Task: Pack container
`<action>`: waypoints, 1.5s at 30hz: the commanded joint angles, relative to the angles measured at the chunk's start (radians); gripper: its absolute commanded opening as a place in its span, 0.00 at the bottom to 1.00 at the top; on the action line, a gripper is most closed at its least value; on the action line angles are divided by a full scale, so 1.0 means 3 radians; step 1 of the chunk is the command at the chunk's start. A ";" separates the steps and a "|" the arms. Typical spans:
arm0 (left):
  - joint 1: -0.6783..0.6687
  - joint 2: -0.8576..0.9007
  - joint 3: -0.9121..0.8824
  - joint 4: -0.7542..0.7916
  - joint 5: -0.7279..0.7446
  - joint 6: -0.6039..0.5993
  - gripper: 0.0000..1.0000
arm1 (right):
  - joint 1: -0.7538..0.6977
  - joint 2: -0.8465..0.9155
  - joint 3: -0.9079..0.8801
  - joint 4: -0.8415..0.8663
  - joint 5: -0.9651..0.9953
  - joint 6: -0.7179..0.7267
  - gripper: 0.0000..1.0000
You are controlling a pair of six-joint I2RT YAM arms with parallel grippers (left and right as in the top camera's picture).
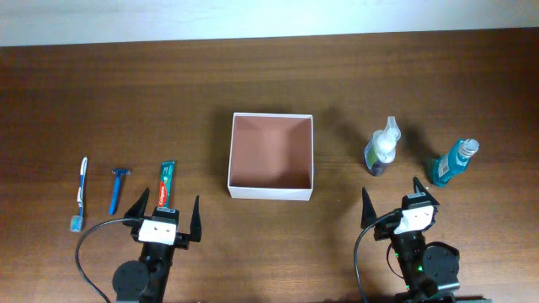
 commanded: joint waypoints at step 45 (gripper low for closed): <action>-0.0009 0.3821 0.4128 -0.3321 -0.0025 -0.0483 1.00 | -0.0463 0.4950 0.5319 -0.3895 -0.0164 0.0200 0.98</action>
